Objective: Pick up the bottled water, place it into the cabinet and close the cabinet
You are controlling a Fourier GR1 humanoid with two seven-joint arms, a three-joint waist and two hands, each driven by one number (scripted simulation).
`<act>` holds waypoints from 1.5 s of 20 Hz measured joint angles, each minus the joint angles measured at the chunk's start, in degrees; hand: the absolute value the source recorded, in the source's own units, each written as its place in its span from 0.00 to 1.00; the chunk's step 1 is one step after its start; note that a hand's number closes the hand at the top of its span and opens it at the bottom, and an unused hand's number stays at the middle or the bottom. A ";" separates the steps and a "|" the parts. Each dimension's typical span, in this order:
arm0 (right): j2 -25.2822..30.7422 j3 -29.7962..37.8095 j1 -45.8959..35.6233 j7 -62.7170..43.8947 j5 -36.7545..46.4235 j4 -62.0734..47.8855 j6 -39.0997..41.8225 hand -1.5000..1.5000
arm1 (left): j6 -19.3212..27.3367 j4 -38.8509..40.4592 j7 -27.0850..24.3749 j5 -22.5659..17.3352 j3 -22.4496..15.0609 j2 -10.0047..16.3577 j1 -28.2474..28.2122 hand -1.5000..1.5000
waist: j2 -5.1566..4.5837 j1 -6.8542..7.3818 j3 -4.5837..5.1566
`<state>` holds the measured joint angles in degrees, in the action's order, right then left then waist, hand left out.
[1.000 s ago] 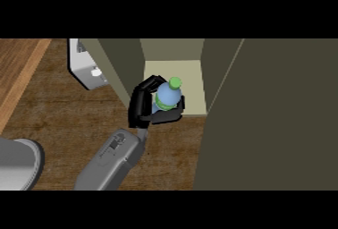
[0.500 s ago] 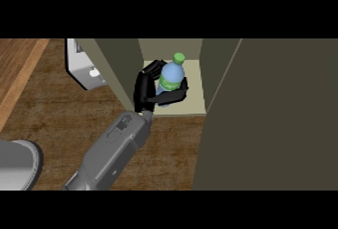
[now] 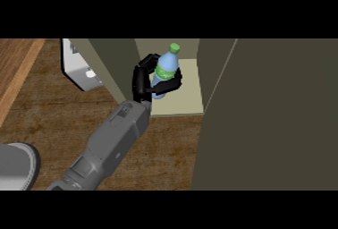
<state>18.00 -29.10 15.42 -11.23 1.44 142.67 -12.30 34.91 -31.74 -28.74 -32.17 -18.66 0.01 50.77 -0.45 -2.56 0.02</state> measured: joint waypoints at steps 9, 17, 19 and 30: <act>0.15 0.33 2.36 3.41 -0.81 -0.28 1.78 0.00 | 1.61 13.32 -5.83 0.22 3.57 0.06 6.43 1.00 | -0.39 -0.87 0.00; 0.21 1.20 2.29 3.60 -1.35 -0.30 2.66 0.00 | 2.36 21.07 -6.69 2.46 4.07 0.09 11.84 0.00 | -0.56 -1.11 0.02; -0.21 0.62 2.33 3.90 -1.36 -0.41 2.57 0.00 | 1.51 22.25 -7.30 2.44 4.77 0.42 12.30 0.00 | -0.65 -1.20 0.03; -0.35 1.43 1.04 3.52 -1.88 -0.47 3.93 0.00 | -1.63 24.85 -9.84 1.47 7.84 0.65 14.22 0.00 | -0.99 -1.81 0.05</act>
<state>17.65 -27.68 16.46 -7.71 -0.44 142.20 -8.37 33.28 -6.89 -38.58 -30.71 -10.82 0.66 64.99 -1.44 -4.37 0.07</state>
